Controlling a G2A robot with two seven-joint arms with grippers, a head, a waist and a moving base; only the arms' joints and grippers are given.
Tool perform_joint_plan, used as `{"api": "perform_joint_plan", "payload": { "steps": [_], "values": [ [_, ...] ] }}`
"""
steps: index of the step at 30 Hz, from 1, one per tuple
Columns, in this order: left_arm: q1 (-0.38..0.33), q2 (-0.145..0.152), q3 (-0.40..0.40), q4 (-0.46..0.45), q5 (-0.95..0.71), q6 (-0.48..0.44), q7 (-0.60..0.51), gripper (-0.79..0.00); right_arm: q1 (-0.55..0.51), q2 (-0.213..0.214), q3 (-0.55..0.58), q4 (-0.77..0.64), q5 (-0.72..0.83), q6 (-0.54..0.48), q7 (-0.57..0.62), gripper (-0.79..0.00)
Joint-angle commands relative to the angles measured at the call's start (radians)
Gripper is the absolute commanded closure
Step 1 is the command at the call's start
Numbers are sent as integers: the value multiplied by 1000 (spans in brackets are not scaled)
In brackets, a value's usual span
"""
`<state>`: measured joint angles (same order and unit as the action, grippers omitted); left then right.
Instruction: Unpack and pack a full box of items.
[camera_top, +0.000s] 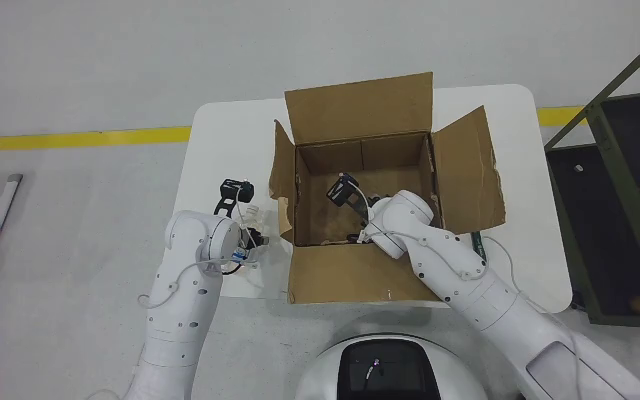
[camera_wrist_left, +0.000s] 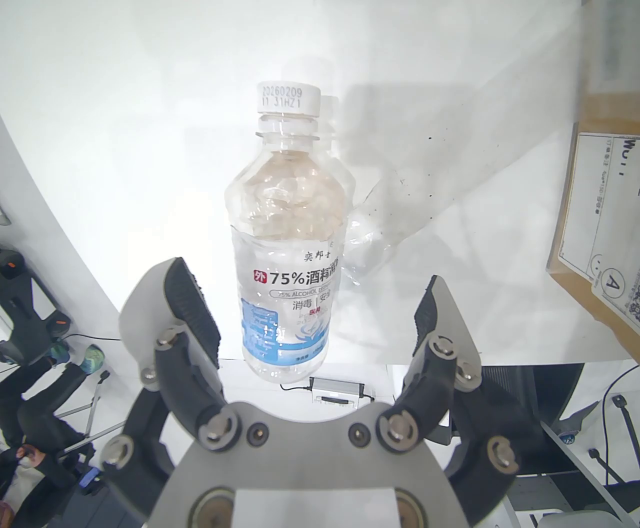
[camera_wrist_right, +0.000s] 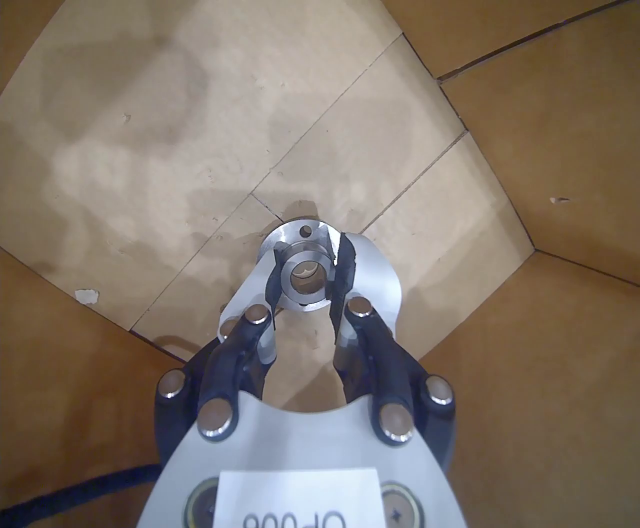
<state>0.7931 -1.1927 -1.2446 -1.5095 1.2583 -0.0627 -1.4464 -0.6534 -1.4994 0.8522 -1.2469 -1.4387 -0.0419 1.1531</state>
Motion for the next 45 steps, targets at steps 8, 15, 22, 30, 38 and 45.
{"api": "perform_joint_plan", "payload": {
  "steps": [8, 15, 22, 30, 38, 45],
  "values": [
    [0, 0, 0, 0, 0, 0, 0, -785, -20, 5, 74, -94, 7, 31, -44, 0],
    [0, 0, 0, 0, 0, 0, 0, -785, -150, 43, 311, -420, 91, 53, -184, 0],
    [0, 0, 0, 0, 0, 0, 0, -785, -344, 74, 547, -748, 111, 74, -318, 0],
    [0, 0, 0, 0, 0, 0, 0, -785, -521, 93, 749, -961, -19, 156, -313, 0],
    [0, 0, 0, 0, 0, 0, 0, -785, -673, 100, 893, -891, -24, 199, -208, 0],
    [0, 0, 0, 0, 0, 0, 0, -785, -730, 107, 854, -745, -60, 110, -64, 0]
  ]
}}
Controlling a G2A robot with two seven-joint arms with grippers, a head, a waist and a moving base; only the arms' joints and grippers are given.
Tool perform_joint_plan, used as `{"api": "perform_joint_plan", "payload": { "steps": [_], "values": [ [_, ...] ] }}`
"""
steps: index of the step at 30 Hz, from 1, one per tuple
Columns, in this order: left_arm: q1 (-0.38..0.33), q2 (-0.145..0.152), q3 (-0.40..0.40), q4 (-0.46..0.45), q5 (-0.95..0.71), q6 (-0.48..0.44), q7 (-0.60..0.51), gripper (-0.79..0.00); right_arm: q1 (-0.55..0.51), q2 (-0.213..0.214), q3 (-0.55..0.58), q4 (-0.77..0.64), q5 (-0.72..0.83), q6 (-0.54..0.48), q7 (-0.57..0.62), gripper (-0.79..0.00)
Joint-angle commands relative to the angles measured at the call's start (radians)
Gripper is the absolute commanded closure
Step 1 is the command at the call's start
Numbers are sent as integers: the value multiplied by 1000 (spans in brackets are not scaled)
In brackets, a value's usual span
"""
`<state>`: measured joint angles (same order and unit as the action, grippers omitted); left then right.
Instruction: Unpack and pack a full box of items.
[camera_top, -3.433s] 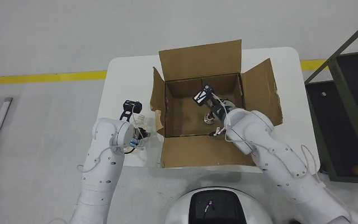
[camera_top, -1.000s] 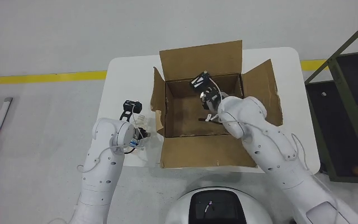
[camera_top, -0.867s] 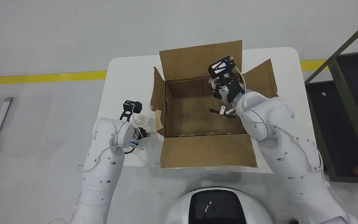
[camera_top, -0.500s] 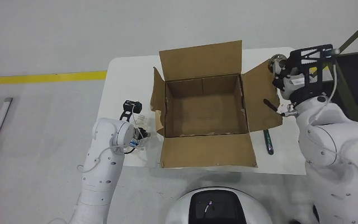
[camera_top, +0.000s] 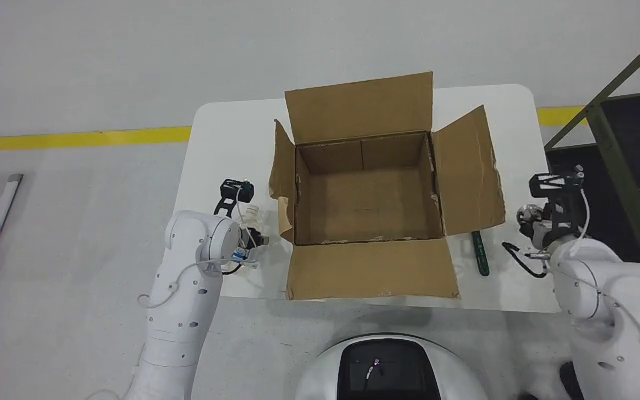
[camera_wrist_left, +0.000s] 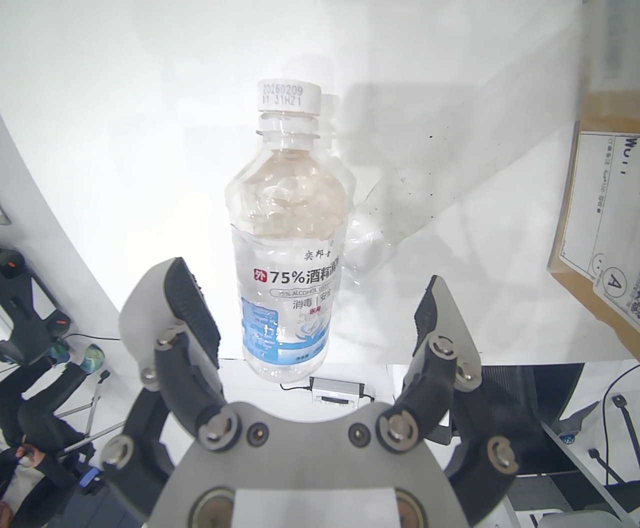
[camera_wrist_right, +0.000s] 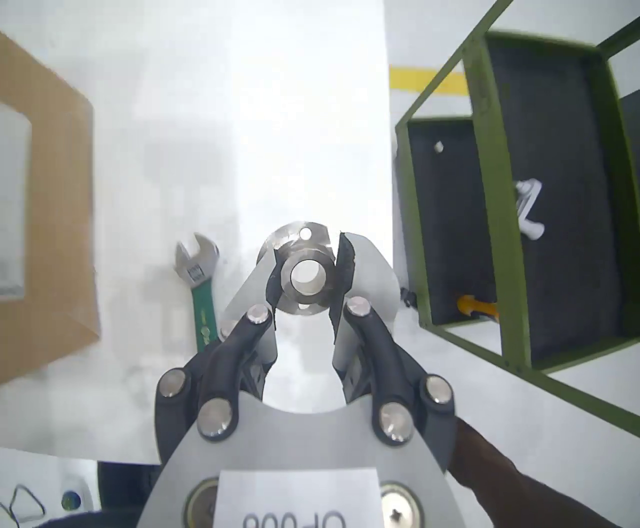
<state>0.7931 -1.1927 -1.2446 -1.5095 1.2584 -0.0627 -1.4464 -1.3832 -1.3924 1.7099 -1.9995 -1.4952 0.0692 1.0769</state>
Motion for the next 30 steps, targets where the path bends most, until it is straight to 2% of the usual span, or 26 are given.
{"api": "perform_joint_plan", "payload": {
  "steps": [1, 11, 17, 23, 26, 30],
  "values": [
    [0, 0, 0, 0, 0, 0, 0, -785, 1, 1, -7, 10, -13, -1, 29, 0],
    [0, 0, 0, 0, 0, 0, 0, -785, 32, 7, -29, 66, -10, -34, 107, 0],
    [0, 0, 0, 0, 0, 0, 0, -785, 52, 9, -56, 111, -20, -42, 118, -123],
    [0, 0, 0, 0, 0, 0, 0, -785, 64, 12, -70, 124, -25, -47, 130, -311],
    [0, 0, 0, 0, 0, 0, 0, -785, 66, 13, -72, 115, -27, -51, 134, -363],
    [0, 0, 0, 0, 0, 0, 0, -785, 60, 16, -62, 85, -19, -52, 68, -351]
  ]
}}
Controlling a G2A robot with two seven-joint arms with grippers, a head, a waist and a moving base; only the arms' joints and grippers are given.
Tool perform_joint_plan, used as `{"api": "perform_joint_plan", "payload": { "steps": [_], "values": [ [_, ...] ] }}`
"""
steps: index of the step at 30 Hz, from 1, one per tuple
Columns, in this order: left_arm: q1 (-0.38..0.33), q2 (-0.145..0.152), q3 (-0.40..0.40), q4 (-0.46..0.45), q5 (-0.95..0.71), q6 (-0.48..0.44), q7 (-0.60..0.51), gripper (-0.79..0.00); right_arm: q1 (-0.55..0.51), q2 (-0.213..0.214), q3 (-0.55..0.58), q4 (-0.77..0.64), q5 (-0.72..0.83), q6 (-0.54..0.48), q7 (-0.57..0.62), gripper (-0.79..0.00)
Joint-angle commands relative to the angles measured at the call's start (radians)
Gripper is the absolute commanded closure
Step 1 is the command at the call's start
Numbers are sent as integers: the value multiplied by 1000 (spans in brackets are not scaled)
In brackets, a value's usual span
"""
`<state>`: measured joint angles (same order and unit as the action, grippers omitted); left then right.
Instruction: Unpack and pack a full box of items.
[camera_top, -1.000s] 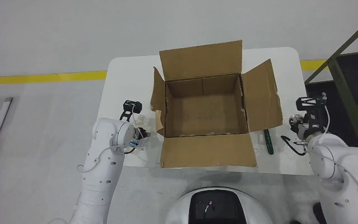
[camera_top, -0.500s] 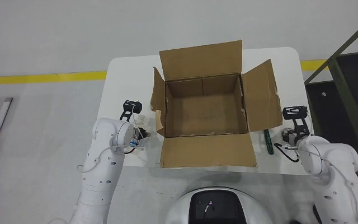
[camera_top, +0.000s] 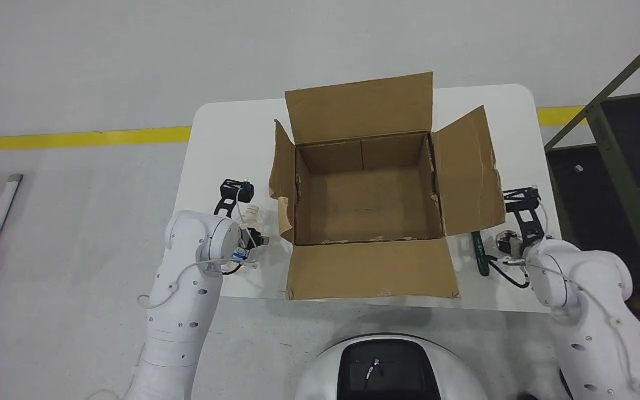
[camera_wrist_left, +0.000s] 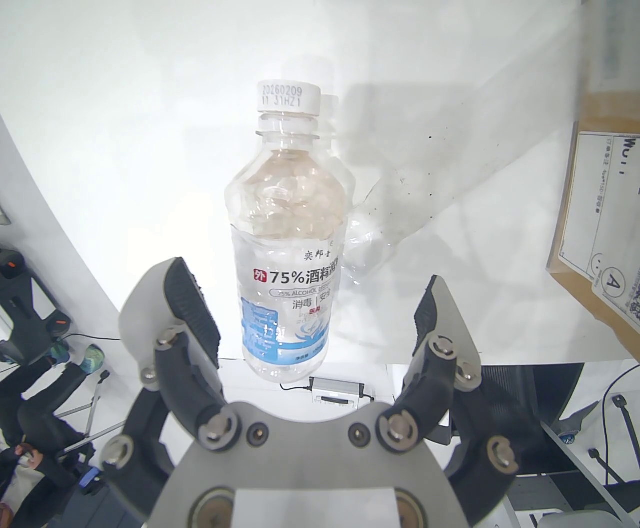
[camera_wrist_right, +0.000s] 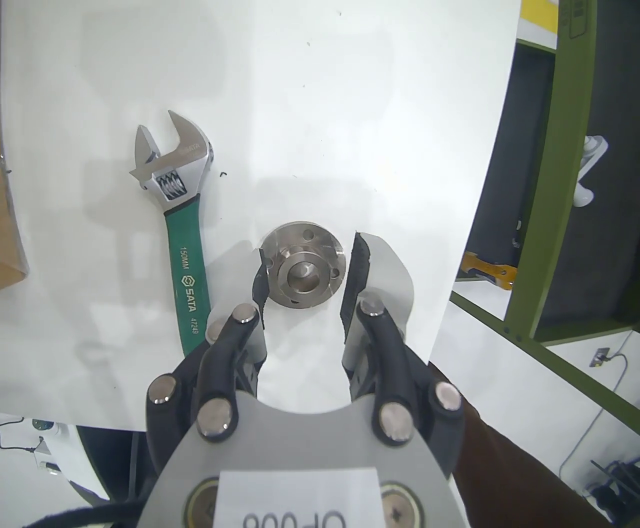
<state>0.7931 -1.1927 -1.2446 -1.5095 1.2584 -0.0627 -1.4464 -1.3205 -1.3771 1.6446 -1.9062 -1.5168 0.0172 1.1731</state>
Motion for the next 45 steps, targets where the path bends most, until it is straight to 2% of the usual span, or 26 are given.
{"api": "perform_joint_plan", "payload": {
  "steps": [1, 2, 6, 8, 10, 18, 20, 28, 31, 40, 42, 45],
  "values": [
    [0, 0, 0, 0, 0, 0, 0, -785, -5, 1, 11, -39, -2, 5, -93, -212],
    [0, 0, 0, 0, 0, 0, 0, -785, -18, 2, 12, -62, 6, -3, -154, 0],
    [0, 0, 0, 0, 0, 0, 0, -785, -77, 7, 27, -135, -44, -33, -439, 0],
    [0, 0, 0, 0, 0, 0, 0, -785, -89, 7, 39, -134, -37, -23, -545, 0],
    [0, 0, 0, 0, 0, 0, 0, -785, -83, 8, 51, -124, -33, -5, -593, 0],
    [0, 0, 0, 0, 0, 0, 0, -785, -83, 8, 51, -124, -33, -5, -593, 0],
    [0, 0, 0, 0, 0, 0, 0, -785, -93, 6, 34, -103, -16, 0, -638, 0],
    [0, 0, 0, 0, 0, 0, 0, -785, -84, 0, 29, 8, 83, 47, -1018, 0],
    [0, 0, 0, 0, 0, 0, 0, -785, -79, 0, 38, 17, 113, 41, -1064, 0],
    [3, 0, 0, 0, 0, 0, 8, -785, -79, 0, 38, 17, 113, 41, -1064, 0],
    [22, 4, -8, -11, 22, -7, 47, -785, -79, 0, 38, 17, 113, 41, -1064, 0],
    [37, 9, -28, -44, 29, -25, 43, -785, -79, 0, 38, 17, 113, 41, -1064, 0]
  ]
}}
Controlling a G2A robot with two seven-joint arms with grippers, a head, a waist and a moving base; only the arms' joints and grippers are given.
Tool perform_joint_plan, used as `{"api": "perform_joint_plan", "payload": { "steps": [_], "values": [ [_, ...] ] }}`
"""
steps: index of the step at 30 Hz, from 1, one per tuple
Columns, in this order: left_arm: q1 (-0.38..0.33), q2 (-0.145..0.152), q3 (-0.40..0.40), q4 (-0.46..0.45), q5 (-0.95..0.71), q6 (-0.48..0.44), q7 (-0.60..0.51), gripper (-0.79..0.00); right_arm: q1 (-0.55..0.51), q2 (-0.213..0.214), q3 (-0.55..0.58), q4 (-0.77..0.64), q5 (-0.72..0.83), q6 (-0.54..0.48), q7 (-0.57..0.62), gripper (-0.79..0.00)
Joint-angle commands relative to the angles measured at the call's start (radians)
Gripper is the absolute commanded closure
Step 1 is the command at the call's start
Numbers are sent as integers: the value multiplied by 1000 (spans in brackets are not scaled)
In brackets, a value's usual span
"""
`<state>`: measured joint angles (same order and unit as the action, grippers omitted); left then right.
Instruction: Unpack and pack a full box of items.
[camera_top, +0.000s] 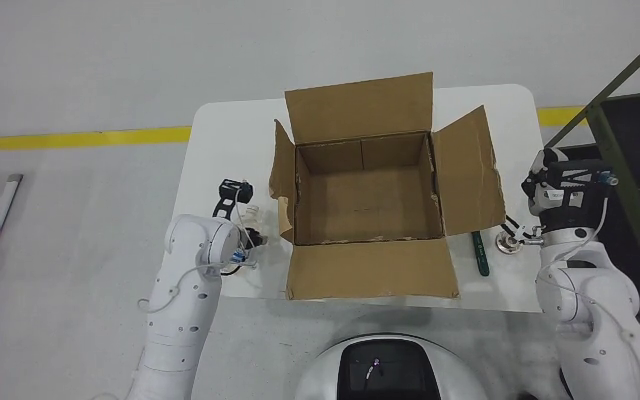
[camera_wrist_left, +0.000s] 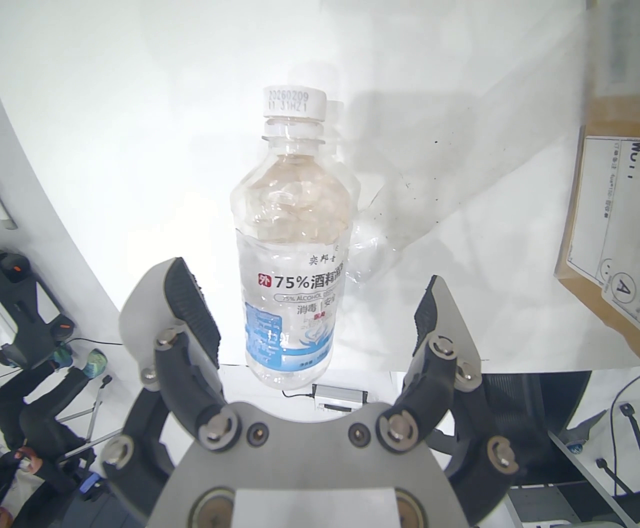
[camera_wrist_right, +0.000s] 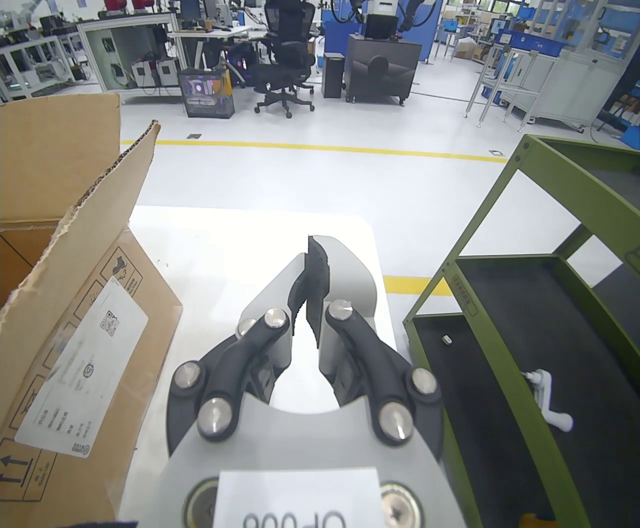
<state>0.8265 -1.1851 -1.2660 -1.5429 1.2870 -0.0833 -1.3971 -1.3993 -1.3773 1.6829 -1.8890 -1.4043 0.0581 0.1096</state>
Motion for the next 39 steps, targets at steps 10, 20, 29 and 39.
{"api": "perform_joint_plan", "payload": {
  "steps": [10, 20, 29, 39],
  "values": [
    [43, 20, -133, -135, -201, -95, -89, -785, 0, 0, 0, 0, 0, 0, 0, 0],
    [80, 32, -114, -15, -109, -119, 38, -785, 0, 0, 0, 0, 0, 0, 0, 0],
    [50, 28, -64, 89, -66, -94, 87, -523, 0, 0, 0, 0, 0, 0, 0, 0],
    [68, 32, -71, 72, -97, -83, 93, 0, 0, 0, 0, 0, 0, 0, 0, 0]
  ]
}}
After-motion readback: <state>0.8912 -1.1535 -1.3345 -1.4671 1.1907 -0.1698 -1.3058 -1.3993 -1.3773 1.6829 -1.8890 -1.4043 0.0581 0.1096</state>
